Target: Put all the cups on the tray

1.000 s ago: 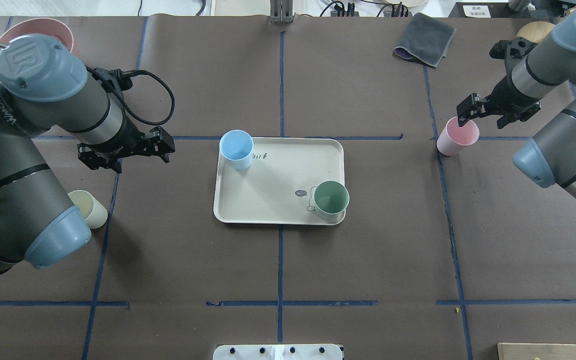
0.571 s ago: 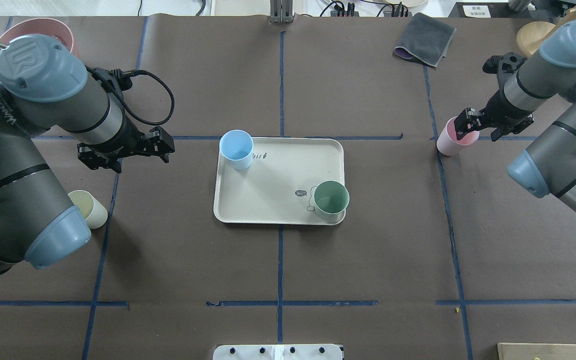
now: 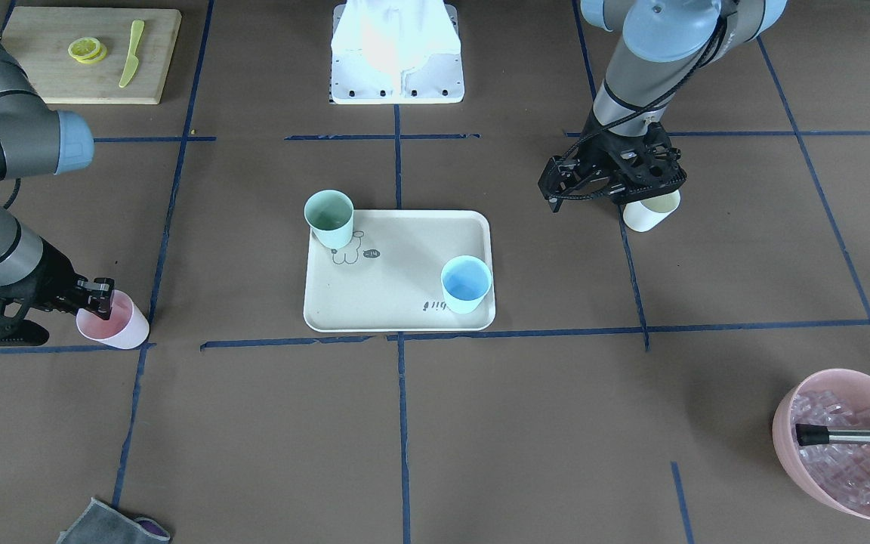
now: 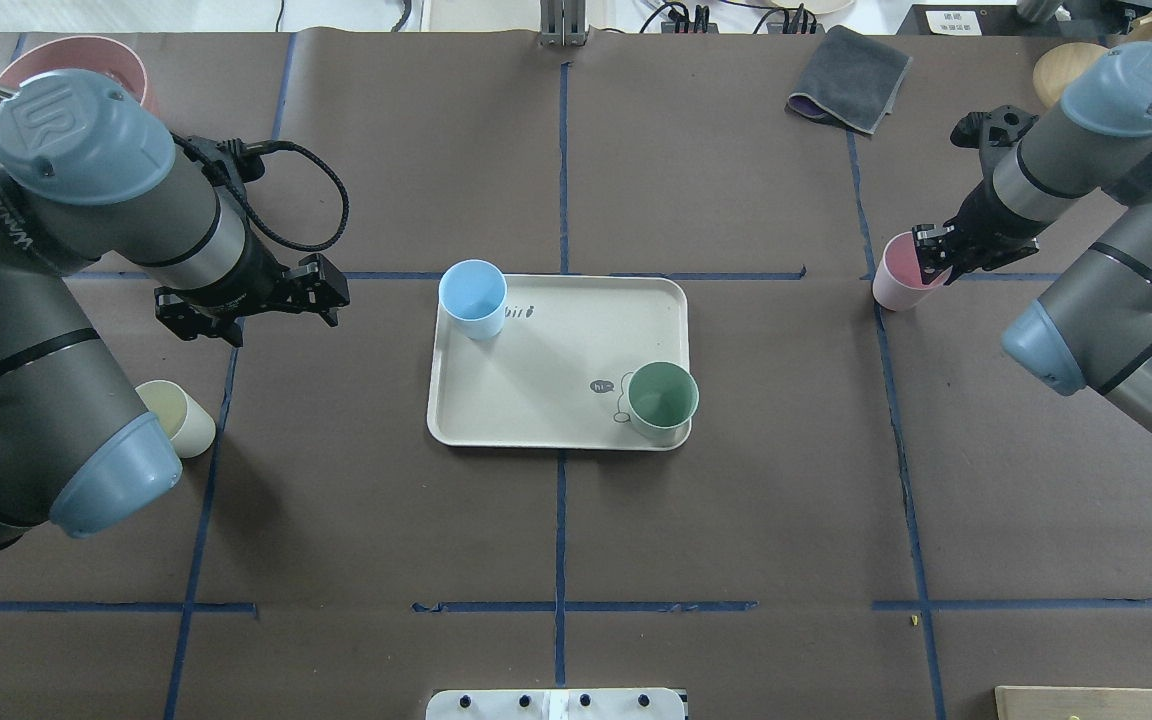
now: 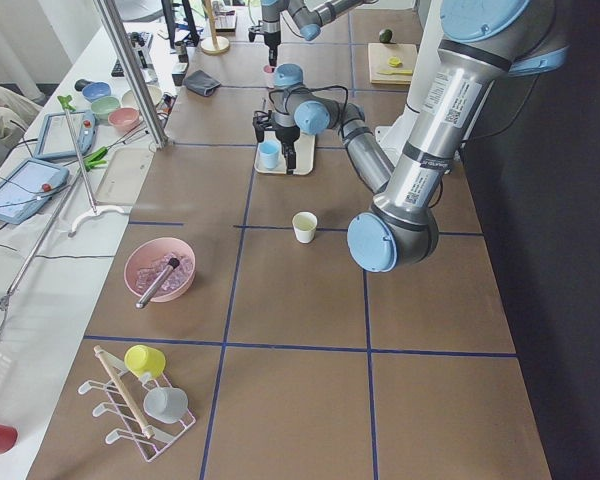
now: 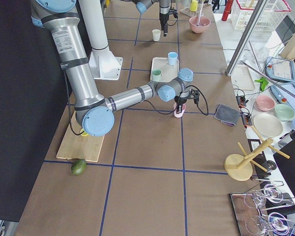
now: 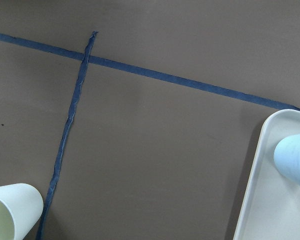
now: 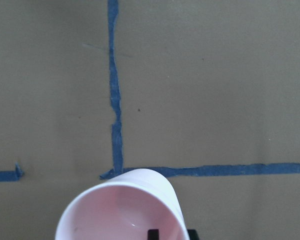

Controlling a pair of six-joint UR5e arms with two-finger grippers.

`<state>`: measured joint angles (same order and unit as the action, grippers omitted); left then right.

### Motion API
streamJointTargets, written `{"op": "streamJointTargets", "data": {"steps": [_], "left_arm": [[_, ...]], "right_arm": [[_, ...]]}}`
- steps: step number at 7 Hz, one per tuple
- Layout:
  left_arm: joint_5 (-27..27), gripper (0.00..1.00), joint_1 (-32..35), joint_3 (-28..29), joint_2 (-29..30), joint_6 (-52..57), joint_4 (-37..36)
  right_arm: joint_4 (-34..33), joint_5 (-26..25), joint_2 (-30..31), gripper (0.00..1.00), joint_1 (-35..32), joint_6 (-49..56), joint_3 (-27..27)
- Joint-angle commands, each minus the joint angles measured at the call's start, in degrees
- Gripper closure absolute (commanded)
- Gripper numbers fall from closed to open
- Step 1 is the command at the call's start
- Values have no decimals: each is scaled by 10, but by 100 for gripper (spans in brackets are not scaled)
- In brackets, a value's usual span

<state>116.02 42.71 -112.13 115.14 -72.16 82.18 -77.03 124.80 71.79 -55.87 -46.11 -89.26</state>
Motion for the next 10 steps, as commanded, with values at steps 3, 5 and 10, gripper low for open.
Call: {"op": "streamJointTargets", "data": {"steps": [3, 5, 10], "left_arm": [[0, 0, 0, 1, 0, 0, 0], [0, 0, 0, 2, 0, 0, 0], [0, 0, -2, 8, 0, 0, 3]], "right_arm": [[-7, 0, -84, 100, 47, -148, -3], [-9, -3, -135, 100, 85, -293, 3], [-52, -73, -196, 89, 172, -401, 14]]}}
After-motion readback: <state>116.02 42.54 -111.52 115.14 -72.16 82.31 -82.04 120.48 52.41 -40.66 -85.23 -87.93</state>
